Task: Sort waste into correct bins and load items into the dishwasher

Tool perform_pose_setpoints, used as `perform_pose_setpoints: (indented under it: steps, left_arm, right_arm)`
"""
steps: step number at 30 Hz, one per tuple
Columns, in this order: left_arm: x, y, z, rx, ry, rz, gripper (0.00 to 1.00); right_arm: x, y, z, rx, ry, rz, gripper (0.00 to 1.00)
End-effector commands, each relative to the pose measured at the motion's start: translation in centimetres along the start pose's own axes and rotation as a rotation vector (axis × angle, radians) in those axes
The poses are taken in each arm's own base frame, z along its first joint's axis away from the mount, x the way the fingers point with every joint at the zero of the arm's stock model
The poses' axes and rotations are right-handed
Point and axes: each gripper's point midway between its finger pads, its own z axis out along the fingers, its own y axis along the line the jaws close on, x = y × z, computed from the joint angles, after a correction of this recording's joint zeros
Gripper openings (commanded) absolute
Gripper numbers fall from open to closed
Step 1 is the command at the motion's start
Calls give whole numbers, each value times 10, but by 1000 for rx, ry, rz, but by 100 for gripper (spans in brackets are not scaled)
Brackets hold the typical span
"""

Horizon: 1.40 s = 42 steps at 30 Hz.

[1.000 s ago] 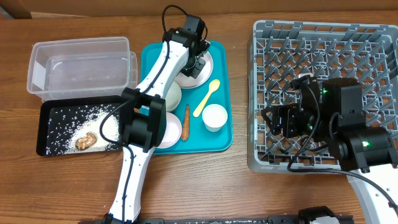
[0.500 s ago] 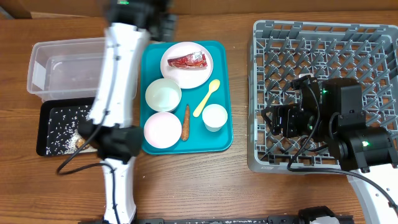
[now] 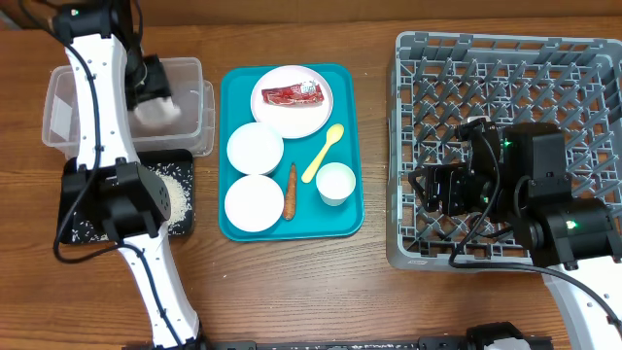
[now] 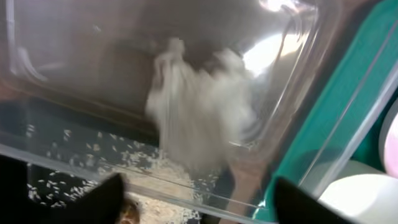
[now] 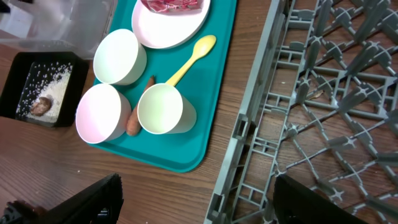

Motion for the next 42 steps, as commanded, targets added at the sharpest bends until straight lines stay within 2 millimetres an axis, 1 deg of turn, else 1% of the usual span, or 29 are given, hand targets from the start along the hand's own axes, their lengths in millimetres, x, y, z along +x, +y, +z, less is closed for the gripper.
perform_pose_setpoints:
  steps: [1,3,5,6,7,9,10,12,14,15,16,18,21,23,25,28,33,34,35,36,37,38,39,42]
  left_arm:
    - [4,-17,1,37,13,44,100]
    - [1,-21,-6,44,-13,49,100]
    - [-5,-26,-19,60,-59,55,100]
    - [-9,-33,-26,82,-88,68,100]
    - [-12,-45,-35,122,-120,101,100]
    - [-19,-81,-53,241,-199,245,100]
    - [-22,-108,-64,317,-257,372,100]
    - [-25,-140,-73,368,-329,505,99]
    - [-27,-168,-72,372,-379,589,100]
    - [-26,-183,-66,362,-390,624,100]
    - [-25,-193,-61,350,-395,647,100]
    - [-21,-214,-44,325,-386,682,99]
    - [-8,-245,-11,308,-347,753,98]
    - [0,-259,14,272,-316,796,97]
    - [6,-266,37,219,-290,817,96]
    - [15,-278,70,199,-252,880,96]
    - [19,-283,102,204,-214,886,95]
    - [20,-283,107,202,-207,887,93]
    - [21,-283,110,202,-201,886,86]
    - [22,-282,114,201,-192,887,69]
    - [23,-282,117,201,-185,888,49]
    - [24,-282,120,200,-177,888,37]
    - [26,-281,125,198,-168,890,26]
    - [29,-282,129,199,-152,876,4]
  right_arm:
    - [-5,1,-3,-2,-16,-1,80]
    - [-5,1,-3,-2,-16,-1,80]
    - [-5,1,-3,-2,-16,-1,80]
    - [-5,1,-3,-2,-16,-1,80]
    - [-5,1,-3,-2,-16,-2,80]
    - [-6,2,-3,-3,-19,-3,80]
    - [-7,2,-3,-3,-21,-4,80]
    - [-7,2,-3,-3,-22,-3,80]
    - [-6,2,-3,-3,-19,-3,80]
    - [-6,2,-3,-3,-18,-2,80]
    - [-5,2,-3,-3,-16,-2,80]
    - [-5,1,-3,-2,-15,-1,80]
    - [-5,1,-3,-2,-16,-1,80]
    - [-5,1,-3,-2,-15,-1,80]
    - [-5,1,-3,-2,-14,-1,80]
    - [-4,1,-3,-2,-11,1,80]
    - [-4,1,-3,-2,-11,1,80]
    - [-4,1,-3,-2,-11,1,80]
    - [-4,1,-3,-2,-11,1,80]
    - [-4,1,-3,-2,-11,1,80]
    - [-4,1,-3,-2,-11,1,80]
    - [-4,1,-3,-2,-11,1,80]
    - [-4,1,-3,-2,-11,1,80]
    - [-4,1,-3,-2,-10,1,80]
